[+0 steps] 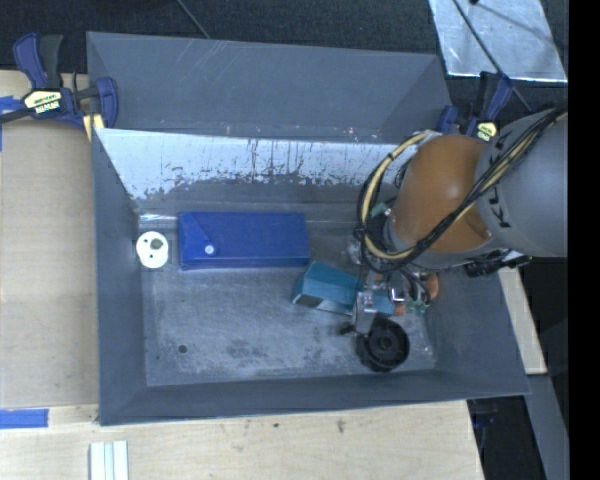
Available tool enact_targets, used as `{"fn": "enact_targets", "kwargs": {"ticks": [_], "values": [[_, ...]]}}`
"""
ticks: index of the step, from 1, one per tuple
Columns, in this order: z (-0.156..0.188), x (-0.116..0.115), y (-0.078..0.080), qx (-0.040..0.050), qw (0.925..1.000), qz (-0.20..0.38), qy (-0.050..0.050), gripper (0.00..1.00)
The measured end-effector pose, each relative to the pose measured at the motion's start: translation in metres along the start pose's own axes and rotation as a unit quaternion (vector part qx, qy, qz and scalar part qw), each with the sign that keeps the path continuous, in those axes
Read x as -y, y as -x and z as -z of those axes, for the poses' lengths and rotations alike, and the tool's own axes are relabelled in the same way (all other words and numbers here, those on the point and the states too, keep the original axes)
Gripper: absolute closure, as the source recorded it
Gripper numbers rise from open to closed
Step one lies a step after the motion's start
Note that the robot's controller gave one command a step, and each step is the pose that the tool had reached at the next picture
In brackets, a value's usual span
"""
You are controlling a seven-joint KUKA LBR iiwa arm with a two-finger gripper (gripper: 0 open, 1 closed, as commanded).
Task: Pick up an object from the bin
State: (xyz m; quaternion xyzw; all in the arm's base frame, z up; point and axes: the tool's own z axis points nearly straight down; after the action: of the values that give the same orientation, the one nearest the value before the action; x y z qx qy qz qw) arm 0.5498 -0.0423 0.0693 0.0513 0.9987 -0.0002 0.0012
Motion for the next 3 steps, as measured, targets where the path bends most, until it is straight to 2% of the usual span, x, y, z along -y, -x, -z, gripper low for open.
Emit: {"fn": "enact_targets", "kwargs": {"ticks": [1, 2, 3], "values": [[-0.0053, 0.0029, 0.0048, -0.0005, 1.0, -0.003, 0.001, 0.0], [-0.0009, 0.001, -0.0004, -0.0006, 1.0, 0.0, 0.0, 1.0], [-0.0009, 0.001, -0.0004, -0.0006, 1.0, 0.0, 0.0, 1.0]]}}
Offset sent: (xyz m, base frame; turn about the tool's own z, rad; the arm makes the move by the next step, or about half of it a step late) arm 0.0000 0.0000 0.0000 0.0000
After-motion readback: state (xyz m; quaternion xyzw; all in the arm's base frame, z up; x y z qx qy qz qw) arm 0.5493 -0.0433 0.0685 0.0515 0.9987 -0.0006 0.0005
